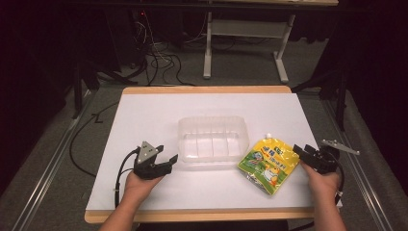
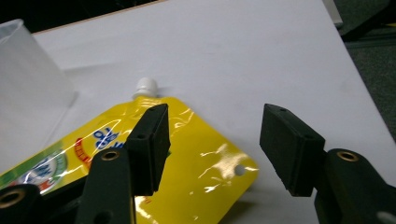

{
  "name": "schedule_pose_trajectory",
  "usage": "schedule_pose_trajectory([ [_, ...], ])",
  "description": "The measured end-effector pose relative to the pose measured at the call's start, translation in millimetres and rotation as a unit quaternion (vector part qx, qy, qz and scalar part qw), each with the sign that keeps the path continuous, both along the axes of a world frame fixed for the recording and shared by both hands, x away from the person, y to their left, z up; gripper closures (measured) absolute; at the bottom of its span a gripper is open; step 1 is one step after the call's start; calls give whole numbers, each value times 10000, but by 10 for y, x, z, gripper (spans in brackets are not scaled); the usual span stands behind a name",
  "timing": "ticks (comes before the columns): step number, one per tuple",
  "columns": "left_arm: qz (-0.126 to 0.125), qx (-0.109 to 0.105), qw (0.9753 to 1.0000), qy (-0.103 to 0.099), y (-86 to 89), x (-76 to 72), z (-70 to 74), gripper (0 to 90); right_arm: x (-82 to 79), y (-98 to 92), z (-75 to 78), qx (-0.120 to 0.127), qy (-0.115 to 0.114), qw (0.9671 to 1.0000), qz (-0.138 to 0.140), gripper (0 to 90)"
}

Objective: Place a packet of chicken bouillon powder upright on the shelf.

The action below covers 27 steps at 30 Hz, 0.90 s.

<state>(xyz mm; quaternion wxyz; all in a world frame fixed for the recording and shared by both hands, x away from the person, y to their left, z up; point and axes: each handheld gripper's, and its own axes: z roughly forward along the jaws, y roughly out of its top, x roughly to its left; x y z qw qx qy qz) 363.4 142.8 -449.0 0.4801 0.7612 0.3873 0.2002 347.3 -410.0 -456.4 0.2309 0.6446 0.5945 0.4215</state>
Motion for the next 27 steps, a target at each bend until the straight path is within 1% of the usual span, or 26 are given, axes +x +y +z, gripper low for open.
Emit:
schedule_pose_trajectory([
  [1, 18, -2, 10000, 13, 11, 0, -5, 327, 13, -27, -11, 51, 44, 10000, -59, 415],
  [2, 18, -2, 10000, 13, 11, 0, -5, 327, 13, -27, -11, 51, 44, 10000, -59, 415],
  [3, 37, -11, 10000, 21, 22, -3, -11, 328, 40, -96, -54, 178, 121, 9997, -130, 411],
  [4, 44, -5, 10000, 23, 29, -6, -13, 328, 46, -114, -68, 226, 160, 9995, -146, 411],
  [5, 52, 0, 10000, 13, 38, -13, -16, 328, 46, -114, -68, 226, 160, 9995, -146, 411],
  [6, 59, 20, 10000, 4, 58, -31, -17, 328, 59, -157, -109, 436, 243, 9986, -150, 411],
  [7, 67, 35, 10000, 0, 67, -40, -17, 328, 67, -171, -122, 533, 277, 9981, -136, 412],
  [8, 67, 35, 10000, 0, 67, -40, -17, 328, 67, -171, -122, 533, 277, 9981, -136, 412],
  [9, 93, 68, 9999, -40, 86, -56, -13, 328, 73, -179, -133, 586, 306, 9977, -129, 414],
  [10, 81, 32, 10000, -21, 107, -69, -15, 328, 89, -184, -155, 683, 370, 9969, -114, 426],
  [12, 93, 34, 10000, -13, 131, -82, -17, 328, 107, -190, -185, 769, 423, 9961, -100, 430],
  [13, 93, 34, 10000, -13, 131, -82, -17, 328, 107, -190, -185, 769, 423, 9961, -100, 430],
  [14, 94, 26, 10000, -8, 141, -87, -19, 328, 124, -200, -212, 879, 501, 9948, -96, 439],
  [16, 100, 30, 9999, -11, 163, -98, -21, 328, 128, -208, -218, 948, 510, 9941, -97, 449],
  [17, 101, 35, 9999, -15, 167, -99, -22, 328, 128, -200, -218, 1009, 557, 9933, -111, 450],
  [19, 102, 31, 9999, -15, 168, -98, -25, 328, 133, -205, -226, 968, 586, 9935, -72, 451],
  [20, 96, 34, 9999, -7, 166, -98, -29, 328, 137, -208, -233, 996, 612, 9931, -35, 456],
  [21, 83, 47, 10000, -6, 160, -98, -32, 328, 133, -214, -235, 1089, 643, 9920, -6, 471],
  [22, 83, 47, 10000, -6, 160, -98, -32, 328, 133, -214, -235, 1089, 643, 9920, -6, 471],
  [23, 97, 71, 9999, -24, 157, -99, -32, 328, 132, -213, -239, 1147, 661, 9912, 49, 477],
  [25, 39, 80, 10000, -5, 138, -96, -39, 328, 130, -212, -244, 1217, 668, 9903, 108, 489],
  [27, 52, 116, 9999, -20, 133, -96, -38, 328, 126, -203, -247, 1255, 682, 9894, 247, 523],
])
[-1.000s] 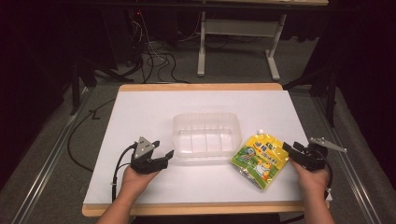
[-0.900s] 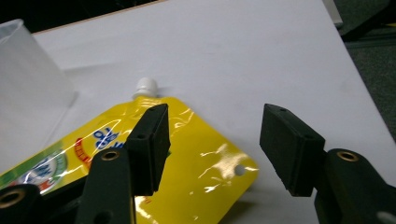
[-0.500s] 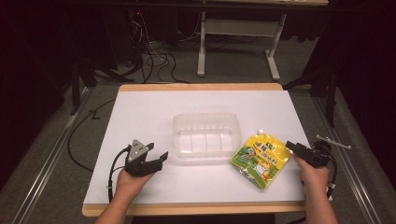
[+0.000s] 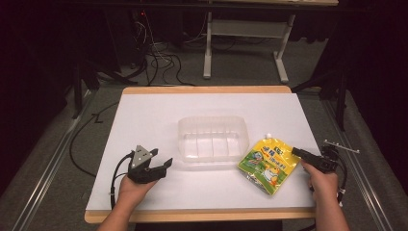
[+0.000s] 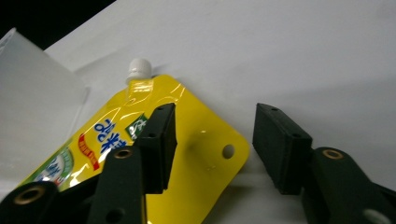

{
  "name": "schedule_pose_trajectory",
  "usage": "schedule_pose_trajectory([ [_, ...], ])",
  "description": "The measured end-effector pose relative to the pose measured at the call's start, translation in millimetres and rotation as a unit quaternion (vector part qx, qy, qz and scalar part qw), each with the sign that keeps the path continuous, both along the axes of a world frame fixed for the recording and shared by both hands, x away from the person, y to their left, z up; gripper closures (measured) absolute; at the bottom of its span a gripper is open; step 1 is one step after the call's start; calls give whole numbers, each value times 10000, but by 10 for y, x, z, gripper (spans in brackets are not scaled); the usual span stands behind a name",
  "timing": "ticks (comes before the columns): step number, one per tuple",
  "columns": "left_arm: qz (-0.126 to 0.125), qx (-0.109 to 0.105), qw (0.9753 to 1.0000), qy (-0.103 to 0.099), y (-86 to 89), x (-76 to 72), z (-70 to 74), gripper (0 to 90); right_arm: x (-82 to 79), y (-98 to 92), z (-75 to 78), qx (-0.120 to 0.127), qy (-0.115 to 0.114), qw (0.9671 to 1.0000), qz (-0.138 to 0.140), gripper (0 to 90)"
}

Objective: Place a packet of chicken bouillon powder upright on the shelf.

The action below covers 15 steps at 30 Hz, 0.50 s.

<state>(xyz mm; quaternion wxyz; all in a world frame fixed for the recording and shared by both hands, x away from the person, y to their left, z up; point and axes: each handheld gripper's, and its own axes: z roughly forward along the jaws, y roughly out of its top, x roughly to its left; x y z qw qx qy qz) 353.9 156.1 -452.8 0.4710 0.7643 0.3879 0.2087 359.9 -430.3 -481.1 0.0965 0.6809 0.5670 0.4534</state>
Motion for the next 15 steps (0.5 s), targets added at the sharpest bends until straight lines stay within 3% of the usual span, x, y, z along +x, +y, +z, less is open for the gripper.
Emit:
schedule_pose_trajectory([
  [4, -45, -13, 10000, 3, -14, 5, 1, 327, -30, 45, 16, -26, -166, 9998, 128, 555],
  [5, -59, -7, 10000, 4, -21, 9, 2, 327, -61, 58, 32, 36, -309, 9994, 162, 580],
  [9, -81, 7, 10000, -14, -37, 8, 3, 327, -111, 76, 76, 158, -492, 9983, 262, 614],
  [10, -91, 9, 10000, -17, -42, 8, 3, 327, -136, 105, 102, 237, -582, 9972, 416, 624],
  [15, -142, 47, 9999, -27, -55, 0, 4, 326, -130, 195, 54, -57, -307, 9981, 535, 642],
])
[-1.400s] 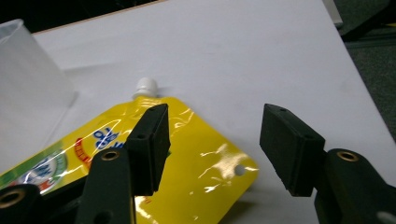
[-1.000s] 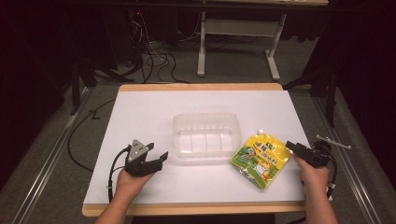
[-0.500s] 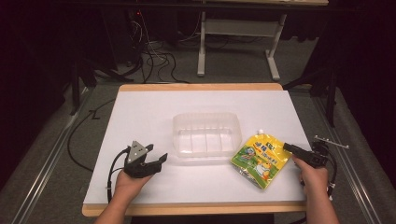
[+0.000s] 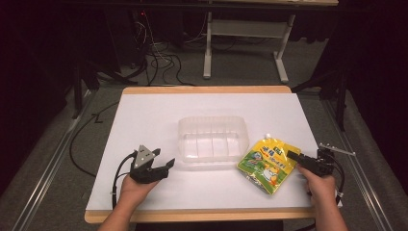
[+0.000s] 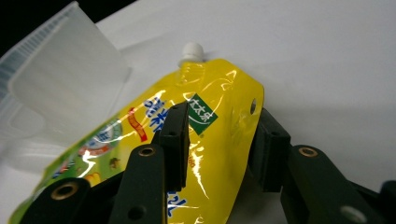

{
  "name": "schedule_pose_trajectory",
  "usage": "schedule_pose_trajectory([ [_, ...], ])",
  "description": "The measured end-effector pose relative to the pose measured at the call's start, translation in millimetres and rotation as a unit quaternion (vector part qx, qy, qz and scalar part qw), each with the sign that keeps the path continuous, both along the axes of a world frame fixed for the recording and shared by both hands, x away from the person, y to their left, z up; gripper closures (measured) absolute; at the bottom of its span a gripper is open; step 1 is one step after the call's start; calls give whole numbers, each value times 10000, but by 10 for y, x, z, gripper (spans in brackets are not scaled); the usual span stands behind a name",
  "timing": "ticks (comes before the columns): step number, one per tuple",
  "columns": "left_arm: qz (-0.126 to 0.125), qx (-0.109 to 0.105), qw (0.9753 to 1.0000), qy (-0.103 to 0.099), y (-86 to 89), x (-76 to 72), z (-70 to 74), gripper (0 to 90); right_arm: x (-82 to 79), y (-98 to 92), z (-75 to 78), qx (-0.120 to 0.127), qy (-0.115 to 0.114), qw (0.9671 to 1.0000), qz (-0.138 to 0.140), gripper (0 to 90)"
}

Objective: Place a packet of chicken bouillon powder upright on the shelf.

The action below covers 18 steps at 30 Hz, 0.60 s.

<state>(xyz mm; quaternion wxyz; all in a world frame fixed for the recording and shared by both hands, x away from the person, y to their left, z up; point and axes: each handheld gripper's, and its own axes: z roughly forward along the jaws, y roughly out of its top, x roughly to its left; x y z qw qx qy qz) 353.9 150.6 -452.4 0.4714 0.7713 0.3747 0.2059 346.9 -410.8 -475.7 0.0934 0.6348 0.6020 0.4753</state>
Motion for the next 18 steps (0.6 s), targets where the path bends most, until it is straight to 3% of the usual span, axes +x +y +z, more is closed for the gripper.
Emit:
schedule_pose_trajectory([
  [4, -10, 12, 10000, -13, 3, -4, 2, 326, 14, 1, -8, 42, 49, 10000, -4, 652],
  [8, -19, 6, 10000, -10, 1, -2, 0, 326, 55, 20, -65, -20, 444, 9990, 0, 649],
  [11, -36, 19, 10000, -19, -3, -5, -1, 325, 63, 28, -63, -38, 476, 9989, 11, 667],
  [12, -38, 17, 10000, -19, -6, -6, -2, 325, 64, 41, -64, -130, 479, 9988, 12, 737],
  [18, -56, 8, 10000, -32, -7, -10, 2, 325, 45, 48, -39, -207, 341, 9992, 38, 899],
])
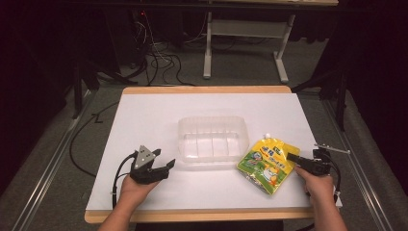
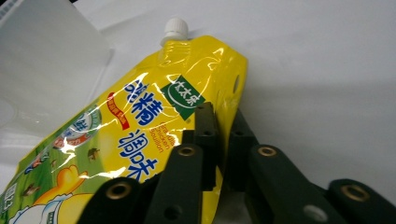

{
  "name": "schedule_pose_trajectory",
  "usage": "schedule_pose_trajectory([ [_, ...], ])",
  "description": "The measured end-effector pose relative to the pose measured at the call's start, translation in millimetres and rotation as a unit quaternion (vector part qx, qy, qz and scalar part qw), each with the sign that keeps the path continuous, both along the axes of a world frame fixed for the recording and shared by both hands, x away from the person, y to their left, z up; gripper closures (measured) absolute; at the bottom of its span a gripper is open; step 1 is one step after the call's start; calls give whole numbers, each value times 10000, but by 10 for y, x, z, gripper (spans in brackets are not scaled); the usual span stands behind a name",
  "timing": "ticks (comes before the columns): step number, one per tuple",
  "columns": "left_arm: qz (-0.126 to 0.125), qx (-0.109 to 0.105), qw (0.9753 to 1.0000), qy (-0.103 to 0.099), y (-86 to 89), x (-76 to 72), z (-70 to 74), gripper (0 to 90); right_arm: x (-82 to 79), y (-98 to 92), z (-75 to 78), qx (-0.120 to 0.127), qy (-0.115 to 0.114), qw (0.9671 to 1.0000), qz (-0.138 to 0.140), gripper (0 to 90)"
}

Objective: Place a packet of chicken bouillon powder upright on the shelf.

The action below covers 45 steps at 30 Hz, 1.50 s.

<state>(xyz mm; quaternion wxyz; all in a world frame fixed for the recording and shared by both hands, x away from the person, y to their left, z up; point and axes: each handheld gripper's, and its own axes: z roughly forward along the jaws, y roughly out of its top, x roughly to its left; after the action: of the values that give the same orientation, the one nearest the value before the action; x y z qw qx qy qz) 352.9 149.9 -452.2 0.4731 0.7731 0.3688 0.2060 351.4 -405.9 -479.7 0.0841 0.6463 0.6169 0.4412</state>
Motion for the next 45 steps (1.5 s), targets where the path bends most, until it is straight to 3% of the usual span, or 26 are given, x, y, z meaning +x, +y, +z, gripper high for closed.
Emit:
schedule_pose_trajectory([
  [5, 8, -12, 10000, -20, 1, 2, 5, 324, -18, 30, 47, -180, -146, 9997, 39, 900],
  [10, -4, -22, 10000, -18, -9, 16, 21, 326, -80, 57, 160, -175, -446, 9988, 35, 900],
  [13, 21, -120, 9999, -34, -23, 36, 34, 330, -177, 92, 301, -143, -776, 9969, 49, 900],
  [16, 7, -127, 9999, -42, -32, 45, 43, 329, -220, 109, 366, -171, -928, 9955, 88, 900],
  [18, 7, -168, 9998, -68, -42, 52, 51, 329, -290, 145, 476, -204, -1176, 9928, 109, 900],
  [25, -32, -201, 9998, -81, -75, 85, 70, 329, -438, 189, 663, -277, -1574, 9871, 77, 900],
  [26, -43, -219, 9997, -74, -89, 95, 70, 329, -492, 198, 734, -307, -1734, 9844, 60, 900],
  [28, -59, -212, 9997, -71, -92, 99, 69, 329, -510, 203, 757, -304, -1792, 9833, 68, 900],
  [29, -69, -218, 9997, -70, -100, 100, 68, 329, -557, 222, 827, -335, -1941, 9804, 69, 900],
  [36, -75, -218, 9997, -96, -88, 91, 78, 329, -631, 312, 996, -525, -2245, 9730, 132, 900],
  [43, -50, -200, 9997, -118, -52, 70, 77, 329, -638, 357, 1085, -694, -2419, 9678, 96, 900],
  [45, -12, -192, 9997, -139, -12, 48, 75, 329, -631, 354, 1121, -779, -2534, 9642, -5, 900],
])
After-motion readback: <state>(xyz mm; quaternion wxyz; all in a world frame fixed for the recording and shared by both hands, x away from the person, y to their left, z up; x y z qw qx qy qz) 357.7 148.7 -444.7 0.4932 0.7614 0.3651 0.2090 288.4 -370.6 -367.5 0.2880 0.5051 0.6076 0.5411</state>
